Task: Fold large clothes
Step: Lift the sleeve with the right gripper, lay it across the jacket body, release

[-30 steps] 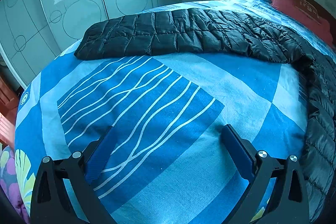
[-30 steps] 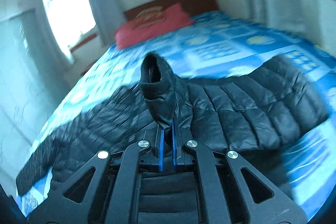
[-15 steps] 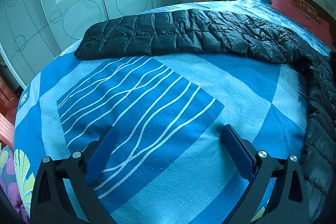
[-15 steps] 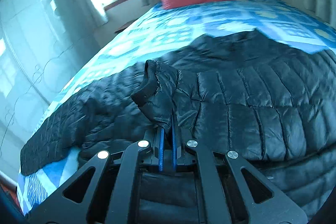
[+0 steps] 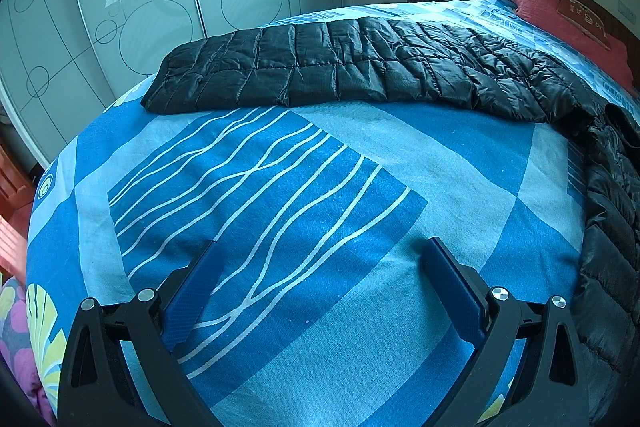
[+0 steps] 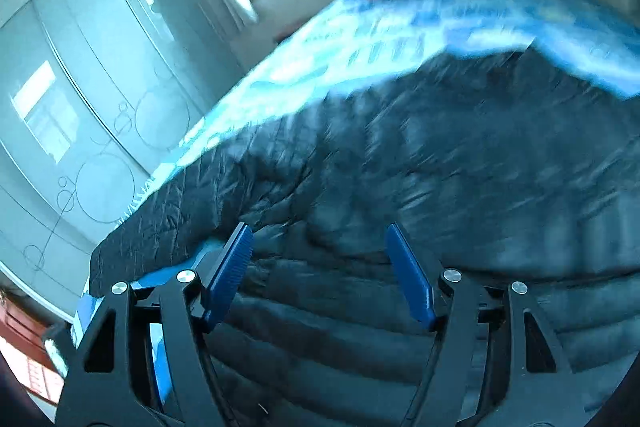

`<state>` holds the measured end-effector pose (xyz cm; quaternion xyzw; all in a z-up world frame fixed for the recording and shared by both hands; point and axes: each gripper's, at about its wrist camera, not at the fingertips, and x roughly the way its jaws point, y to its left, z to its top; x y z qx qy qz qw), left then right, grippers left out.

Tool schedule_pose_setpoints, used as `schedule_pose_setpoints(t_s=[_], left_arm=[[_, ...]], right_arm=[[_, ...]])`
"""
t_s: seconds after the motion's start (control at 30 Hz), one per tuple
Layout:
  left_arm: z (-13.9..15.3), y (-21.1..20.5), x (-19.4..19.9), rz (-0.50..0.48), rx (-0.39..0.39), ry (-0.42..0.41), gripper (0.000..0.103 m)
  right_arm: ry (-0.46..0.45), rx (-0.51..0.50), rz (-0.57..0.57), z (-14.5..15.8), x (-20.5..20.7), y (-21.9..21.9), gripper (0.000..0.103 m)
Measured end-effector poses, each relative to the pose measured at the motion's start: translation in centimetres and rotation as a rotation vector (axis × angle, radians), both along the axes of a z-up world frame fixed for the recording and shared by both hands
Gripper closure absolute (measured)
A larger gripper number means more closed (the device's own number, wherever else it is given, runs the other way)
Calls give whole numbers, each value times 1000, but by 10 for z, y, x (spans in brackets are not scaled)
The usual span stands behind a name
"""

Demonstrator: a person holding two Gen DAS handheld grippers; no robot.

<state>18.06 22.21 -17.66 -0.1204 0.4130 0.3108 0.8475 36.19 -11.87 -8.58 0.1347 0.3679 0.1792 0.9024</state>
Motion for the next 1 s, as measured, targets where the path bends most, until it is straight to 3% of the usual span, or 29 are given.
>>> schedule_pose_setpoints(t_s=[0.17,0.23,0.33,0.4,0.57,0.7,0.83,0.93,1.0], left_arm=[[0,0,0,0,2,1,4],[0,0,0,1,3,2,4],[0,0,1,1,6,5,4],[0,0,1,1,7,6,4],[0,-1,1,2,8,6,4],[0,0,1,2,10,8,4],[0,0,1,3,11,9,4],[0,0,1,3,10,7,4],[0,0,1,3,11,8,4]], right_arm=[[8,-124,-324,1,-5,-146,72],[44,-151,-451,-12,-9,-202,78],[131,-175,-532,-44,-9,-251,85],[225,-155,-509,-78,-4,-269,94],[158,-166,-486,-54,-2,-272,93],[102,-187,-511,-39,28,-275,90],[241,-232,-509,-89,63,-285,89],[230,-212,-519,-73,60,-282,87],[168,-184,-509,-57,46,-273,85]])
